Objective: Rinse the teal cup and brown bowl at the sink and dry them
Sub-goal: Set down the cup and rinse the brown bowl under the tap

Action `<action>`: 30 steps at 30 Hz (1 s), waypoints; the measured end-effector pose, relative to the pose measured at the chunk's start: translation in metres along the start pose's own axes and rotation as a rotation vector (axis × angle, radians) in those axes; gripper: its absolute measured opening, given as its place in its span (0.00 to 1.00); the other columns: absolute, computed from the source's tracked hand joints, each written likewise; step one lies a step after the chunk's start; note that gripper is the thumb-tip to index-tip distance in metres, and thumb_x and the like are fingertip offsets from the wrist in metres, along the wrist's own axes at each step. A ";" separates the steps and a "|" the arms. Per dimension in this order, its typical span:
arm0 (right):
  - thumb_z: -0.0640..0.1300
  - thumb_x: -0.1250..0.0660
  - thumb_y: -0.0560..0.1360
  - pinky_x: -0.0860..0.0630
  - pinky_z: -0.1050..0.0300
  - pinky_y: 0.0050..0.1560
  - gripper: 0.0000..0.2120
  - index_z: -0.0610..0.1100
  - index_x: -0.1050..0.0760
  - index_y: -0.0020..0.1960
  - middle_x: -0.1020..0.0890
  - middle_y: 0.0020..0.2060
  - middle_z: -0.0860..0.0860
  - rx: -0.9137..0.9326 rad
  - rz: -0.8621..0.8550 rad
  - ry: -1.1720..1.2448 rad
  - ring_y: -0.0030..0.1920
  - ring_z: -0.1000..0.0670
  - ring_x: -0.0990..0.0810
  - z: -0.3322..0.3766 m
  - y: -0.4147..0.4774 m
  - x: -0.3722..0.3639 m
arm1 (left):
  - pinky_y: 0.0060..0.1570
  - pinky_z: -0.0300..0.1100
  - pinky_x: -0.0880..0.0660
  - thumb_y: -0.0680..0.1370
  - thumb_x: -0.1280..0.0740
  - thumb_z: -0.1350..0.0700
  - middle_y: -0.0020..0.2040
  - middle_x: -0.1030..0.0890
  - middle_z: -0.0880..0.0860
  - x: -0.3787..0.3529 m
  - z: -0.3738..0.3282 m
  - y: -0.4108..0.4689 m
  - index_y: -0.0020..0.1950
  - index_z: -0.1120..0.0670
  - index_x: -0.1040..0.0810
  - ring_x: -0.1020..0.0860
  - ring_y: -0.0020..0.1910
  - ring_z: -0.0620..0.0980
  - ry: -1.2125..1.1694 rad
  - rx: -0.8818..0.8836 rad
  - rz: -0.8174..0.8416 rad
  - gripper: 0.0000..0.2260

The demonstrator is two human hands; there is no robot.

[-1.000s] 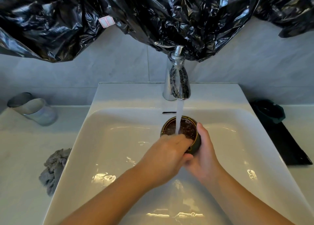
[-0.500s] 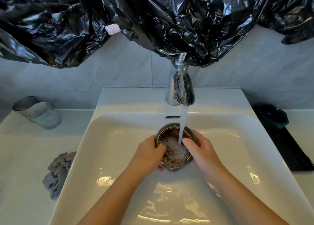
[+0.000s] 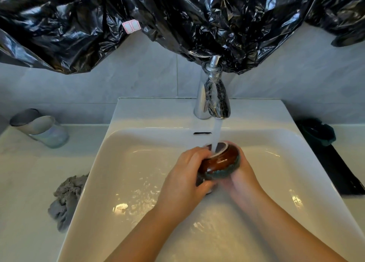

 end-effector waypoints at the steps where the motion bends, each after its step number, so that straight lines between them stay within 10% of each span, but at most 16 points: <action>1: 0.41 0.40 0.78 0.18 0.49 0.44 0.15 0.34 0.24 0.60 0.19 0.52 0.35 -0.035 0.032 0.073 0.50 0.41 0.17 -0.002 -0.002 -0.002 | 0.58 0.38 0.28 0.69 0.27 0.52 0.61 0.27 0.42 0.001 0.001 0.001 0.63 0.41 0.34 0.29 0.62 0.42 0.022 -0.016 -0.014 0.26; 9: 0.62 0.41 0.72 0.34 0.38 0.69 0.32 0.41 0.22 0.65 0.21 0.62 0.37 -0.217 0.248 0.312 0.64 0.38 0.24 -0.006 -0.016 -0.015 | 0.61 0.35 0.34 0.69 0.34 0.36 0.65 0.34 0.48 0.008 0.006 0.003 0.70 0.39 0.35 0.35 0.64 0.43 0.102 -0.084 -0.070 0.30; 16: 0.62 0.39 0.70 0.22 0.44 0.57 0.32 0.47 0.26 0.69 0.18 0.61 0.42 -0.177 0.192 0.184 0.61 0.43 0.19 -0.002 -0.017 -0.018 | 0.68 0.25 0.53 0.72 0.41 0.33 0.78 0.60 0.41 -0.014 0.006 -0.001 0.75 0.36 0.60 0.59 0.73 0.30 -0.091 0.058 0.232 0.39; 22: 0.57 0.42 0.76 0.19 0.55 0.50 0.16 0.58 0.17 0.54 0.14 0.52 0.50 0.082 0.206 -0.228 0.55 0.50 0.16 0.008 -0.024 -0.028 | 0.60 0.20 0.38 0.63 0.21 0.48 0.68 0.45 0.40 -0.009 0.013 0.000 0.73 0.38 0.60 0.41 0.63 0.24 -0.168 0.185 0.065 0.54; 30: 0.51 0.44 0.83 0.18 0.52 0.43 0.20 0.48 0.19 0.41 0.15 0.35 0.49 0.237 -0.091 -0.379 0.40 0.48 0.14 0.016 -0.026 -0.021 | 0.62 0.25 0.35 0.58 0.21 0.41 0.66 0.39 0.41 -0.007 0.015 0.004 0.71 0.39 0.48 0.36 0.65 0.34 -0.133 0.143 -0.010 0.50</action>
Point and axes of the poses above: each hand's wrist, its own y-axis towards the middle knuckle, its own x-axis out of the back of the hand, z = x × y, the point moved 4 cm from there along y, towards the middle knuckle
